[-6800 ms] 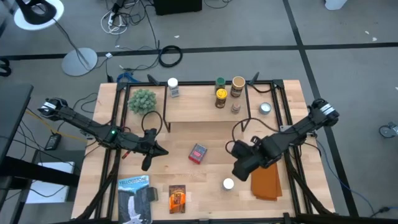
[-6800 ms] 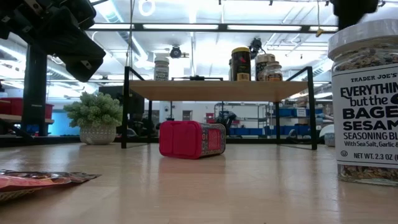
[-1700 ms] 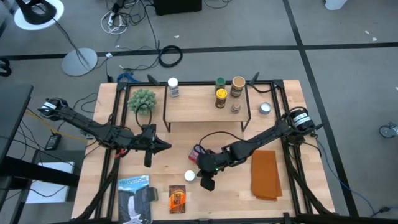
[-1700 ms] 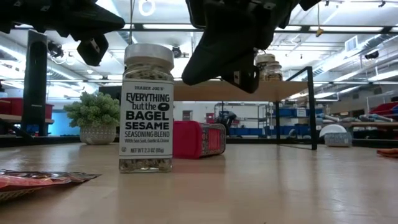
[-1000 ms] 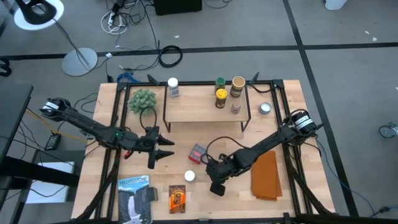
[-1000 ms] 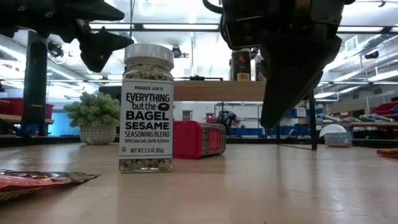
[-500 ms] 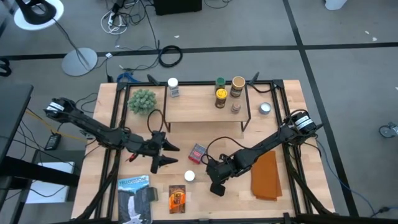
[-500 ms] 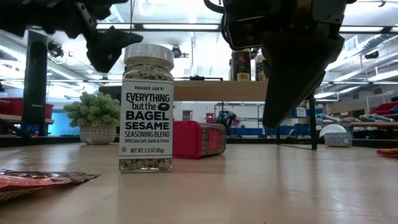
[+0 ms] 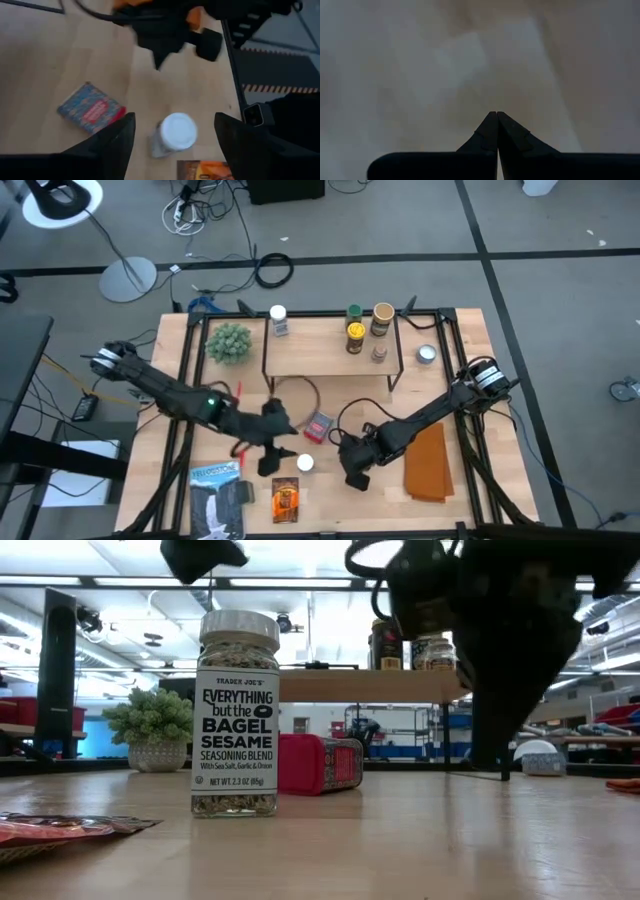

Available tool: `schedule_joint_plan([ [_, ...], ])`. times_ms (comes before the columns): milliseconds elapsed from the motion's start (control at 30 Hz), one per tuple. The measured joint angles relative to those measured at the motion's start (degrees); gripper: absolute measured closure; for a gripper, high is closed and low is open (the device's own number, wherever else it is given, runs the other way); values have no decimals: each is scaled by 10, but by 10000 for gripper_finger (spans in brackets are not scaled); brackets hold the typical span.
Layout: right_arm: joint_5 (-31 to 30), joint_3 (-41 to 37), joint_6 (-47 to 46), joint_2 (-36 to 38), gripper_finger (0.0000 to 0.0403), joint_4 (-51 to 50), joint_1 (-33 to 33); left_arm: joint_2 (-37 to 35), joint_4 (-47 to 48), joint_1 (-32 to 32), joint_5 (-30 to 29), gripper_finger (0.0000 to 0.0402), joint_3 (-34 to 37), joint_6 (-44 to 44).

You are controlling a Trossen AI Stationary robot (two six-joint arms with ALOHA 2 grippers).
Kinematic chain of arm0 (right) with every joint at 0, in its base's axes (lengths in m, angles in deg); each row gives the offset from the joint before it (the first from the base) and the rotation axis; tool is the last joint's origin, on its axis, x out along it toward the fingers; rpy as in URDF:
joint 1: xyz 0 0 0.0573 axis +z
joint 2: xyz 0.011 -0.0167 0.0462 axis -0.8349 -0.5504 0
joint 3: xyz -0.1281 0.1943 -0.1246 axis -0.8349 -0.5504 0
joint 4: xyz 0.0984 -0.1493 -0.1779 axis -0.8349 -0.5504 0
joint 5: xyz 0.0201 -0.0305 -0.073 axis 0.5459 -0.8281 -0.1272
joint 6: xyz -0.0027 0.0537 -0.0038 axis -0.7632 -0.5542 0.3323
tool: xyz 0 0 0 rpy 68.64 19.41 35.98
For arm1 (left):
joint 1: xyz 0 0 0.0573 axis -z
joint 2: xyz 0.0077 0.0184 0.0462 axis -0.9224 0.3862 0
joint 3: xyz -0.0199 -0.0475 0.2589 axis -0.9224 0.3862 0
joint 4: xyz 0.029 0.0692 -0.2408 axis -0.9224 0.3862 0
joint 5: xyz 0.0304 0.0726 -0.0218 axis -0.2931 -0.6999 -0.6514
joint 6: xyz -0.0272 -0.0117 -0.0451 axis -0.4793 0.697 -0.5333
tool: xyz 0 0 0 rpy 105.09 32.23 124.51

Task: Shelf spices
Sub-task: Put the white seasoning bottle onto the shelf

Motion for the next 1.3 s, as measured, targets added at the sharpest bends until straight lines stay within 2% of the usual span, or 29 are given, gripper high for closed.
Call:
schedule_joint_plan([
  [233, -25, 0, -16, 9, 403, -31, 5, 121, 138, 12, 8, 143, -127, -36],
  [400, -61, 0, -17, 27, 403, -26, 18, 197, 189, 12, 36, 153, -192, -48],
  [600, -90, 0, -21, 52, 403, -24, 35, 270, 243, 10, 41, 153, -255, -48],
  [867, -128, 0, -31, 75, 403, -20, 52, 313, 256, 3, 77, 153, -268, -54],
  [1300, -136, 0, -33, 76, 403, -19, 55, 325, 237, -1, 68, 154, -268, -50],
])
